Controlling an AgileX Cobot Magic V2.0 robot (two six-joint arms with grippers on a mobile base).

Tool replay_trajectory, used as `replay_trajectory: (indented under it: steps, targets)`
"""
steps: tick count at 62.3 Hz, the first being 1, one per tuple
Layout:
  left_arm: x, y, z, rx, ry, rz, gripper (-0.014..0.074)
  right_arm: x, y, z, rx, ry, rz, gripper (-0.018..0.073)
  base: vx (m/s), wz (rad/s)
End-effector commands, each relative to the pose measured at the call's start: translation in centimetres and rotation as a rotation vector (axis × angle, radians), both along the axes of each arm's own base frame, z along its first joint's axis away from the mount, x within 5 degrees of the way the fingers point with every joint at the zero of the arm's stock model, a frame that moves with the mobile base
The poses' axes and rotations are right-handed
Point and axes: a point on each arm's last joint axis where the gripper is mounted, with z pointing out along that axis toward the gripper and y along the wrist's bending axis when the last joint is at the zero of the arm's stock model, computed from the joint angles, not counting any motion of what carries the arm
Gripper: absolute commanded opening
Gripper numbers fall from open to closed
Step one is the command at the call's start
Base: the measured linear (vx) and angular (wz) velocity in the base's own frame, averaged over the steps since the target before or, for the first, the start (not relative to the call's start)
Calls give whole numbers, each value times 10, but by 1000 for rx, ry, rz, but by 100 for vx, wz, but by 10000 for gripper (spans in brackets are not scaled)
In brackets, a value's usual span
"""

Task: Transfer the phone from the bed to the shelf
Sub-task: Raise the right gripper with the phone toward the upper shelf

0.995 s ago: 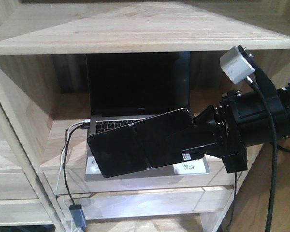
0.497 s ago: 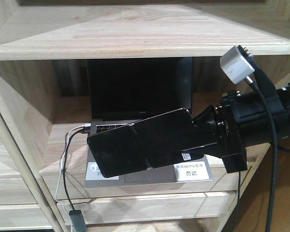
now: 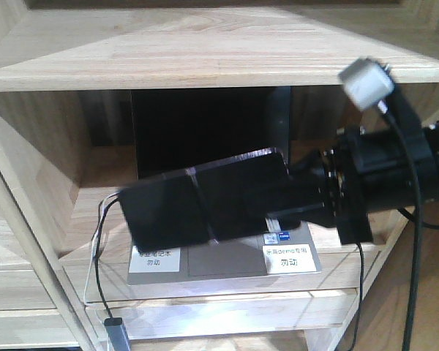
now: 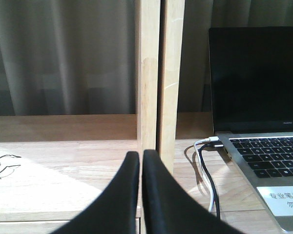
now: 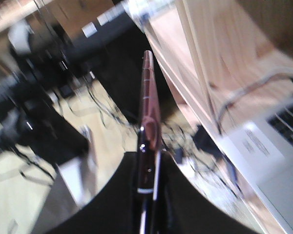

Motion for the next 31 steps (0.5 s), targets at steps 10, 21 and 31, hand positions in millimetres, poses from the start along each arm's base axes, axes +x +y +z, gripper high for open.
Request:
replay_trajectory:
  steps: [10, 21, 31]
  targets:
    - [-1, 0, 15, -11, -108, -2, 1, -11, 3, 26, 146, -7, 49, -3, 0, 0]
    - [-1, 0, 15, -11, -108, -2, 1, -11, 3, 26, 146, -7, 49, -3, 0, 0]
    - [-1, 0, 15, -11, -108, -2, 1, -11, 3, 26, 146, -7, 49, -3, 0, 0]
